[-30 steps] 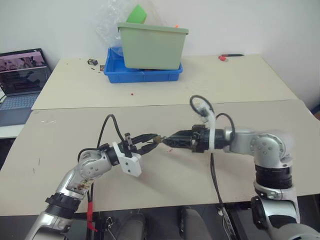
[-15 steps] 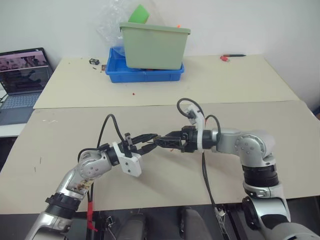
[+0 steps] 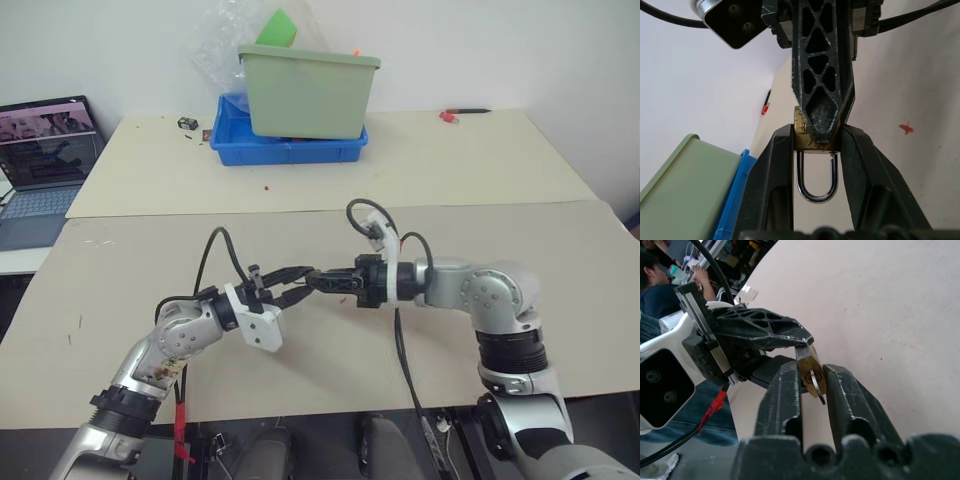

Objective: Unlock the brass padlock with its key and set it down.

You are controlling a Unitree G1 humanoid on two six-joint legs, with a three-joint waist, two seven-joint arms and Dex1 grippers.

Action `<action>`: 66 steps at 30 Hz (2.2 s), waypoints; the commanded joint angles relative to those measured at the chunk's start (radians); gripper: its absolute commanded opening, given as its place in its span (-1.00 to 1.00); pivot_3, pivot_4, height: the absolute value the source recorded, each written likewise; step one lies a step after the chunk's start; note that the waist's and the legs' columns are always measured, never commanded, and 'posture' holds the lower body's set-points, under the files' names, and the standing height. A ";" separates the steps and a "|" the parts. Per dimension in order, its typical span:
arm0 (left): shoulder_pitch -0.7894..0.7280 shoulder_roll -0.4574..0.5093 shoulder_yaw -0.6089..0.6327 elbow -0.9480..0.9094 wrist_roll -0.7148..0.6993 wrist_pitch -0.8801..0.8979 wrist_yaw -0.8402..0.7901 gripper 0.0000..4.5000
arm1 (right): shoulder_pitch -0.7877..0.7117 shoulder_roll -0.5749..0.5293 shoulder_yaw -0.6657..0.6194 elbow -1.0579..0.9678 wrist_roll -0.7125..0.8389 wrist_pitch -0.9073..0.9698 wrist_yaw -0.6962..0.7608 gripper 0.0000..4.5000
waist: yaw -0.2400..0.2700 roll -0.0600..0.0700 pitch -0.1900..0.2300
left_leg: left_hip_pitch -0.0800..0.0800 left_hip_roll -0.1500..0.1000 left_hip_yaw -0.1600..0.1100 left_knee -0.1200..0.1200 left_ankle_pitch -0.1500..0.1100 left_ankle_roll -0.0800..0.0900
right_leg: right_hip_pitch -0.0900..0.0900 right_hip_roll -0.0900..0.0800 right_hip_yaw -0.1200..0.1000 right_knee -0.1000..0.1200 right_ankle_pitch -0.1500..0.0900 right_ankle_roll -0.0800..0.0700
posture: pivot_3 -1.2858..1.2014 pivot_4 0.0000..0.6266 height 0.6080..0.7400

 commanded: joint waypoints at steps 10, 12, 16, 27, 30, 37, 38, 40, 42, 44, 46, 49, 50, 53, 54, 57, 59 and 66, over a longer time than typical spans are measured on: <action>-0.006 -0.002 -0.010 -0.056 -0.048 -0.018 -0.012 -0.64 | -0.036 0.030 -0.044 -0.004 -0.003 -0.036 -0.024 -0.90 | -0.001 0.000 0.000 | 0.000 0.000 0.000 0.000 0.000 0.000 | 0.000 0.000 0.000 0.000 0.000 0.000 | 0.03 -0.52 1.00; -0.005 -0.002 -0.014 -0.055 -0.069 -0.026 -0.024 -0.19 | -0.035 0.033 -0.044 -0.006 -0.006 -0.036 -0.025 -0.91 | 0.000 0.000 0.000 | 0.000 0.000 0.000 0.000 0.000 0.000 | 0.000 0.000 0.000 0.000 0.000 0.000 | 0.03 -0.52 1.00; -0.004 0.000 -0.017 -0.060 -0.083 -0.030 -0.033 0.41 | -0.033 0.038 -0.050 -0.008 -0.004 -0.031 -0.030 -0.96 | 0.000 0.000 0.000 | 0.000 0.000 0.000 0.000 0.000 0.000 | 0.000 0.000 0.000 0.000 0.000 0.000 | 0.03 -0.52 1.00; 0.053 0.059 -0.001 -0.135 -0.375 0.159 -0.181 0.85 | -0.004 0.005 -0.058 0.001 -0.029 -0.049 -0.026 -0.96 | -0.004 0.000 0.000 | 0.000 0.000 0.000 0.000 0.000 0.000 | 0.000 0.000 0.000 0.000 0.000 0.000 | 0.03 -0.52 1.00; 0.085 0.110 0.007 -0.232 -0.648 0.538 -0.286 0.85 | 0.013 -0.030 -0.059 0.002 -0.032 -0.060 -0.003 -0.96 | -0.007 0.000 0.000 | 0.000 0.000 0.000 0.000 0.000 0.000 | 0.000 0.000 0.000 0.001 0.000 0.000 | 0.03 -0.52 1.00; 0.050 0.158 0.061 -0.346 -0.974 1.078 -0.313 0.03 | 0.026 -0.073 -0.062 -0.017 -0.014 -0.062 0.035 -0.96 | -0.012 0.000 0.000 | 0.001 0.000 0.000 0.000 0.000 0.001 | 0.001 0.001 0.000 0.000 -0.001 0.001 | 0.03 -0.52 1.00; 0.049 0.156 0.067 -0.358 -1.006 1.128 -0.315 -0.19 | 0.026 -0.074 -0.061 -0.020 -0.014 -0.062 0.037 -0.96 | -0.014 0.000 0.000 | 0.001 0.000 0.000 0.000 0.000 0.001 | 0.001 0.001 0.000 0.000 -0.001 0.001 | 0.03 -0.52 1.00; 0.045 0.150 0.081 -0.377 -1.060 1.205 -0.314 -0.51 | 0.027 -0.077 -0.057 -0.027 -0.014 -0.063 0.041 -0.96 | -0.016 0.000 0.000 | 0.001 0.000 0.000 0.000 0.000 0.001 | 0.001 0.002 0.001 0.000 -0.001 0.001 | 0.03 -0.52 1.00; 0.035 0.143 0.091 -0.381 -1.082 1.250 -0.314 -0.66 | 0.034 -0.088 -0.042 -0.039 -0.018 -0.068 0.053 -0.96 | -0.017 0.000 0.000 | 0.001 0.000 0.000 0.000 0.000 0.001 | 0.001 0.002 0.001 0.000 -0.001 0.001 | 0.03 -0.52 1.00; 0.021 0.131 0.109 -0.378 -1.111 1.283 -0.317 -0.66 | 0.047 -0.099 -0.030 -0.051 -0.021 -0.072 0.067 -0.96 | -0.017 0.000 0.000 | 0.001 0.000 0.000 0.000 0.000 0.000 | 0.001 0.002 0.001 0.000 -0.001 0.001 | 0.03 -0.52 1.00; -0.001 0.117 0.136 -0.369 -1.157 1.330 -0.314 -0.66 | 0.066 -0.115 -0.012 -0.061 -0.035 -0.086 0.082 -0.96 | -0.016 0.000 0.000 | 0.001 0.000 0.000 0.000 0.000 0.000 | 0.001 0.002 0.001 0.000 -0.001 0.001 | 0.03 -0.52 1.00; -0.030 0.102 0.166 -0.354 -1.196 1.386 -0.304 -0.66 | 0.087 -0.143 0.017 -0.074 -0.051 -0.108 0.104 -0.96 | -0.016 0.000 0.000 | 0.001 0.000 0.000 0.000 0.000 0.000 | 0.001 0.002 0.001 0.000 -0.001 0.001 | 0.03 -0.52 1.00; -0.035 0.099 0.170 -0.350 -1.194 1.392 -0.305 -0.66 | 0.094 -0.152 0.025 -0.086 -0.050 -0.114 0.116 -0.96 | -0.015 0.000 0.000 | 0.002 0.000 0.000 0.000 0.000 0.000 | 0.001 0.002 0.001 0.000 -0.001 0.001 | 0.03 -0.52 1.00; -0.044 0.090 0.177 -0.340 -1.176 1.396 -0.310 -0.66 | 0.105 -0.163 0.035 -0.123 -0.032 -0.114 0.139 -0.96 | -0.016 0.000 0.000 | 0.002 0.000 0.001 0.000 0.000 0.000 | 0.001 0.002 0.002 0.000 -0.001 0.001 | 0.03 -0.52 1.00; -0.047 0.087 0.178 -0.337 -1.173 1.398 -0.310 -0.66 | 0.105 -0.164 0.036 -0.128 -0.029 -0.114 0.144 -0.96 | -0.016 0.000 0.000 | 0.002 0.000 0.001 0.000 0.000 0.000 | 0.001 0.002 0.002 0.000 -0.001 0.001 | 0.03 -0.52 1.00; -0.050 0.078 0.172 -0.330 -1.153 1.402 -0.311 -0.66 | 0.098 -0.154 0.024 -0.138 -0.020 -0.110 0.149 -0.96 | -0.014 0.000 0.000 | 0.002 0.000 0.001 0.000 0.000 0.000 | 0.001 0.002 0.003 0.000 0.000 0.001 | 0.03 -0.52 1.00; -0.051 0.074 0.170 -0.327 -1.139 1.401 -0.311 -0.66 | 0.094 -0.149 0.016 -0.147 -0.009 -0.101 0.150 -0.96 | -0.012 0.000 0.000 | 0.002 0.000 0.001 0.000 0.000 0.000 | 0.002 0.002 0.003 0.000 0.000 0.001 | 0.03 -0.52 1.00; -0.060 0.042 0.184 -0.344 -1.166 1.432 -0.305 -0.97 | 0.087 -0.156 0.011 -0.142 0.004 -0.095 0.139 -0.96 | -0.003 0.000 0.000 | 0.003 0.000 0.001 0.000 0.000 0.000 | 0.002 0.002 0.003 0.000 0.000 0.000 | 0.03 -0.52 1.00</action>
